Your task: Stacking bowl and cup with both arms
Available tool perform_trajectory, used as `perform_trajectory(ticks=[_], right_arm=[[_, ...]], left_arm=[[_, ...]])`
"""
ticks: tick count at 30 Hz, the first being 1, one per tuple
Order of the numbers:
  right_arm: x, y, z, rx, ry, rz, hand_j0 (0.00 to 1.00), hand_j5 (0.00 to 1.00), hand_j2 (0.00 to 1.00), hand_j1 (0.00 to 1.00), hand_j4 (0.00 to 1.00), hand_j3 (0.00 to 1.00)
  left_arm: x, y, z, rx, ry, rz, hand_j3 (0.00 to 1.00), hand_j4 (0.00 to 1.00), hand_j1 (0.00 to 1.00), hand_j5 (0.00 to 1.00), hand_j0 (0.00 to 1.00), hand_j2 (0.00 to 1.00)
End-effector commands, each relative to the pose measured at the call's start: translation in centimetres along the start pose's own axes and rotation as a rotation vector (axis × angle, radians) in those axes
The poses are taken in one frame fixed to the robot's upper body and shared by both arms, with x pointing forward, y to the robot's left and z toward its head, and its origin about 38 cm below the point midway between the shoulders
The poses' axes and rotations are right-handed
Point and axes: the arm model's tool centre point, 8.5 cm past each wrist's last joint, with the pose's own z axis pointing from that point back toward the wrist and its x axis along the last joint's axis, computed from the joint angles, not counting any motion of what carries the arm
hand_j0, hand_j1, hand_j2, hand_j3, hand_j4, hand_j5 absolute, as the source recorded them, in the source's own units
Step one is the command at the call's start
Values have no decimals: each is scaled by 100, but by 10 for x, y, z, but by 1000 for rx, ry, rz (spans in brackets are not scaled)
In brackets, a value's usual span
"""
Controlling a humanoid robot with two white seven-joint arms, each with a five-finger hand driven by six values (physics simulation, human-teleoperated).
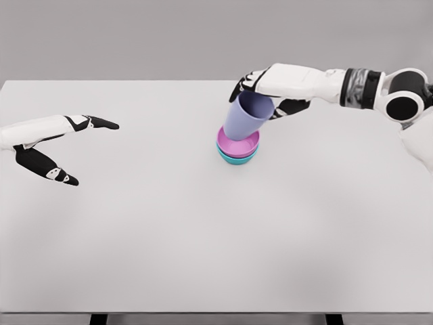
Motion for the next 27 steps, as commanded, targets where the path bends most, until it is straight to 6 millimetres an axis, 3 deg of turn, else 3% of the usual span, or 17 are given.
perform_trajectory(ticks=[1, 16, 17, 19, 27], right_arm=[[-1, 3, -3, 3, 2, -9, 55, 55, 55, 55, 55, 55], [-3, 13, -10, 34, 9, -15, 59, 59, 59, 59, 59, 59], [-3, 12, -10, 32, 9, -13, 62, 62, 62, 62, 62, 62], [0, 12, -11, 33, 3, -9, 91, 91, 91, 91, 91, 91], [12, -1, -14, 8, -29, 27, 100, 100, 100, 100, 100, 100]], left_arm=[[0, 0, -1, 6, -4, 7, 100, 100, 100, 100, 100, 100], [0, 0, -1, 6, -5, 8, 100, 100, 100, 100, 100, 100], [0, 0, -1, 6, -5, 8, 100, 100, 100, 100, 100, 100], [0, 0, -1, 6, -5, 8, 100, 100, 100, 100, 100, 100], [1, 0, -2, 7, -7, 8, 100, 100, 100, 100, 100, 100]])
